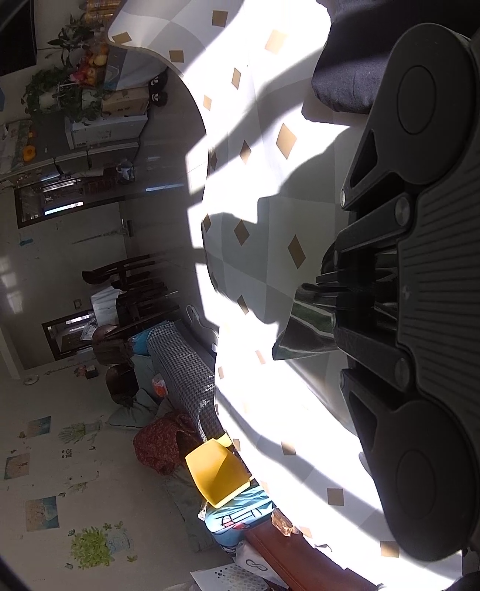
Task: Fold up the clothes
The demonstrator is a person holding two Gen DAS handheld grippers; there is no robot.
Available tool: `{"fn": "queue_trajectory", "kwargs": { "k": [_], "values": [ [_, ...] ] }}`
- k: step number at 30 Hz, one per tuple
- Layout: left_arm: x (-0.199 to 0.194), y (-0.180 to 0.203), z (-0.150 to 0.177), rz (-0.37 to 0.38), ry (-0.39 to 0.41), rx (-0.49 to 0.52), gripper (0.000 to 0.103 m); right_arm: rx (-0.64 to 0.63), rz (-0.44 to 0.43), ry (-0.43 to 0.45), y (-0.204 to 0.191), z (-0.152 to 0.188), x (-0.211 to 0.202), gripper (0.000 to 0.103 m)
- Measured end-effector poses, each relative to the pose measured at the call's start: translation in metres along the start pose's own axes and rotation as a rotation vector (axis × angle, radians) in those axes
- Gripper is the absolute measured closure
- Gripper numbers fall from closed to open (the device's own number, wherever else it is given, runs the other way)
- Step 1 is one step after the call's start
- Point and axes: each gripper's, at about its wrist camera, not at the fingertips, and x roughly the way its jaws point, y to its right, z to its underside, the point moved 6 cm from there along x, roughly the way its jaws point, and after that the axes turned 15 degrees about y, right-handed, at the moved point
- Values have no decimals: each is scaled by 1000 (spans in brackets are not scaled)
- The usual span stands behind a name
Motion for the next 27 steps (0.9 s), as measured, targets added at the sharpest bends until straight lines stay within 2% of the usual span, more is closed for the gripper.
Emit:
{"fn": "queue_trajectory", "kwargs": {
  "k": [4,6,10,12,13,16,21,27],
  "values": [
    [-20,7,-7,39,56,9,59,22,16,13,7,-6,-3,100],
    [-29,11,-15,52,96,17,54,33,24,19,10,-9,-5,100],
    [-39,24,-32,94,155,30,38,54,40,32,17,-15,-8,99],
    [-38,33,-39,111,174,46,36,67,51,36,21,-17,-9,99],
    [-36,37,-43,116,181,56,35,75,62,33,24,-17,-8,97],
    [-28,49,-53,126,204,92,26,111,73,6,32,-14,-8,65],
    [-11,68,-57,176,208,159,17,221,3,-81,40,0,-10,59],
    [5,71,-55,233,153,45,11,271,-43,-157,42,19,-18,54]
  ]
}}
